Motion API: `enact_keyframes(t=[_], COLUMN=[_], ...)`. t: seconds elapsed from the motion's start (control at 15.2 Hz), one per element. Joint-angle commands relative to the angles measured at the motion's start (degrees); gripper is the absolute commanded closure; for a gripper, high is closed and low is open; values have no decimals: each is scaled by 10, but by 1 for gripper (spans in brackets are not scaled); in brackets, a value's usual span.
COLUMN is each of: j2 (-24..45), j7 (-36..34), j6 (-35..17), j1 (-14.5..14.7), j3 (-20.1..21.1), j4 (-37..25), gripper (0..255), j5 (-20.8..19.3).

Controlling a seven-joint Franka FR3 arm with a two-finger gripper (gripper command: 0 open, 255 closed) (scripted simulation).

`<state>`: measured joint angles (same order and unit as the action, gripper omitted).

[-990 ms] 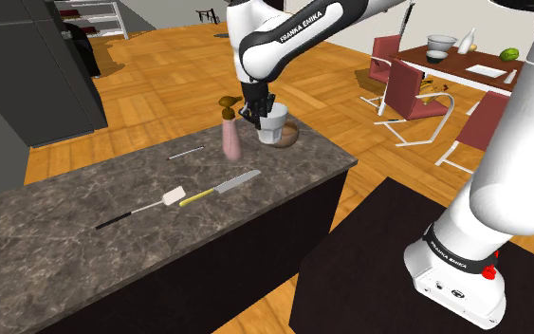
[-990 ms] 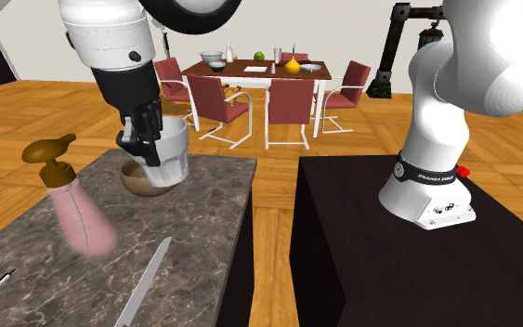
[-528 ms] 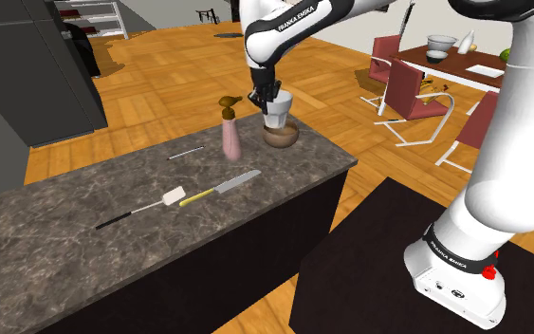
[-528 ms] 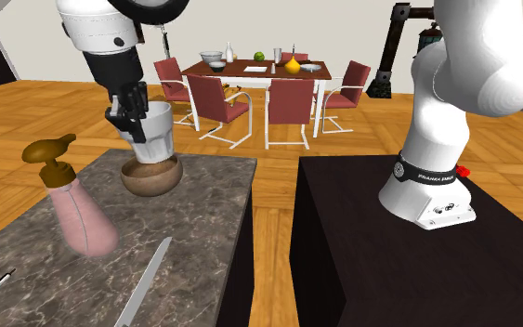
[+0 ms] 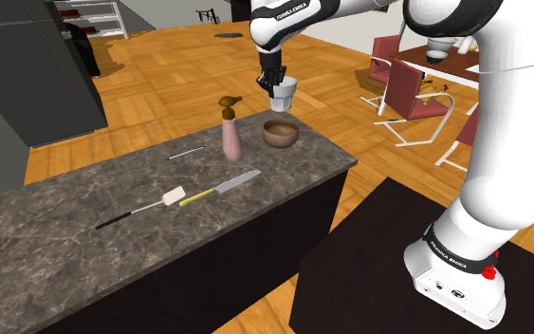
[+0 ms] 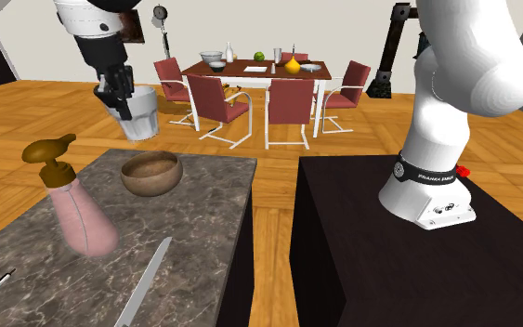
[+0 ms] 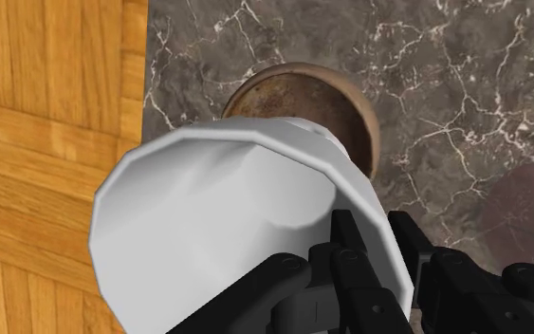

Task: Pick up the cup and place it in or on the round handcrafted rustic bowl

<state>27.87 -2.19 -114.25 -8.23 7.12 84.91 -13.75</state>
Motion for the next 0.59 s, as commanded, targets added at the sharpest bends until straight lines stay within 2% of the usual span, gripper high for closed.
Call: enact_keyframes(t=[0.0,0.53], j2=[17,37], j7=[13,3], j6=[-1,-51], j1=[-8,-8], j3=[-4,-7], j4=[-19,12], gripper=[255,255], j5=[0,-7])
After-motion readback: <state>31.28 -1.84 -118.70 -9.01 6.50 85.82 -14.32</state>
